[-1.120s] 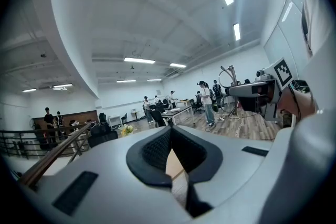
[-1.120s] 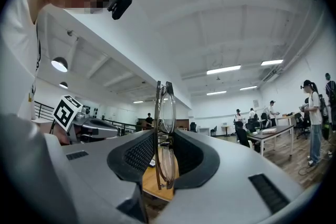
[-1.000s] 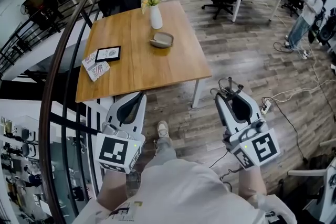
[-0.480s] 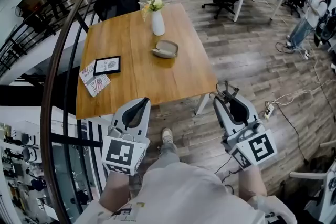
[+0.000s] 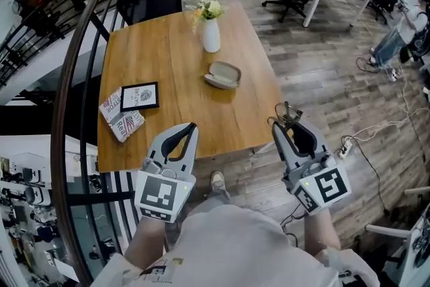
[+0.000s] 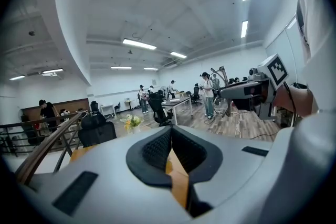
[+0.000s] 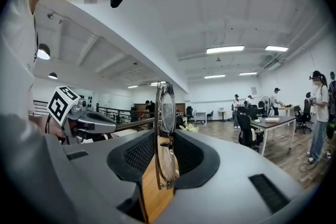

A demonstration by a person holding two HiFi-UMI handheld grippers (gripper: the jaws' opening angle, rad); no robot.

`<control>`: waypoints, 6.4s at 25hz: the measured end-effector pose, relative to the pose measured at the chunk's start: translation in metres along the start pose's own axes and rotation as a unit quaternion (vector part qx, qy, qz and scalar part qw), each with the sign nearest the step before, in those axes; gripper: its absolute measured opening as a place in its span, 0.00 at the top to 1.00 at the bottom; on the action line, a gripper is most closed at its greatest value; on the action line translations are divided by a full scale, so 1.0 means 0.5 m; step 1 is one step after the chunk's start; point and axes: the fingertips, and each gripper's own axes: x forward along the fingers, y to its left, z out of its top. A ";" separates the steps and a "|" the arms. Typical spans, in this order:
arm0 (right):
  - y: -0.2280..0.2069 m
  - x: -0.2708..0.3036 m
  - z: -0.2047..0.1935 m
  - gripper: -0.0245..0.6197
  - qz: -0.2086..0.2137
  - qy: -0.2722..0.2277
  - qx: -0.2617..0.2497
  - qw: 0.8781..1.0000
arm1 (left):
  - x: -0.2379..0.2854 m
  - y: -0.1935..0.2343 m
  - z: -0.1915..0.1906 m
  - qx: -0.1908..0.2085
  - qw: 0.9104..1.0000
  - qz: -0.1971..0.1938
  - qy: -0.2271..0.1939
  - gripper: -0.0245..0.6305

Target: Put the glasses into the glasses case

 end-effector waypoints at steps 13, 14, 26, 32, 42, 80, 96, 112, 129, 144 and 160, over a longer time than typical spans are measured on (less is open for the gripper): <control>-0.053 0.276 -0.033 0.76 0.001 0.033 0.011 0.999 | 0.151 0.206 -0.076 -0.017 0.999 -0.012 0.027 0.93; -0.057 0.285 -0.037 0.76 0.001 0.035 0.011 0.999 | 0.156 0.211 -0.077 -0.017 0.999 -0.012 0.027 0.93; -0.126 0.338 -0.050 0.76 0.014 0.046 0.009 0.999 | 0.220 0.227 -0.066 -0.016 0.999 -0.002 0.036 0.93; -0.192 0.382 -0.053 0.76 0.047 0.055 -0.024 0.997 | 0.288 0.233 -0.043 -0.012 0.998 0.024 0.048 0.93; -0.286 0.484 -0.159 0.76 0.116 0.119 0.001 0.986 | 0.405 0.231 -0.054 -0.016 0.994 0.065 0.082 0.93; -0.213 0.853 -0.820 0.73 0.229 0.455 -0.102 0.855 | 0.583 0.307 -0.513 -0.177 0.949 0.067 0.251 0.93; -0.179 0.857 -0.807 0.71 0.229 0.458 0.017 0.859 | 0.540 0.293 -0.578 -0.200 0.940 0.047 0.273 0.93; -0.142 0.856 -0.745 0.57 0.247 0.389 0.114 0.880 | 0.509 0.285 -0.601 -0.209 0.937 0.037 0.279 0.93; -0.199 0.841 -0.273 0.75 0.205 0.153 0.099 0.961 | 0.482 0.432 -0.381 -0.128 0.969 0.094 0.191 0.93; -0.204 0.626 0.107 0.87 0.165 -0.031 0.026 0.985 | 0.332 0.494 -0.052 -0.042 0.981 0.187 0.037 0.93; -0.156 0.435 0.167 0.90 0.167 -0.069 -0.003 0.984 | 0.227 0.378 0.070 -0.006 0.981 0.192 0.006 0.93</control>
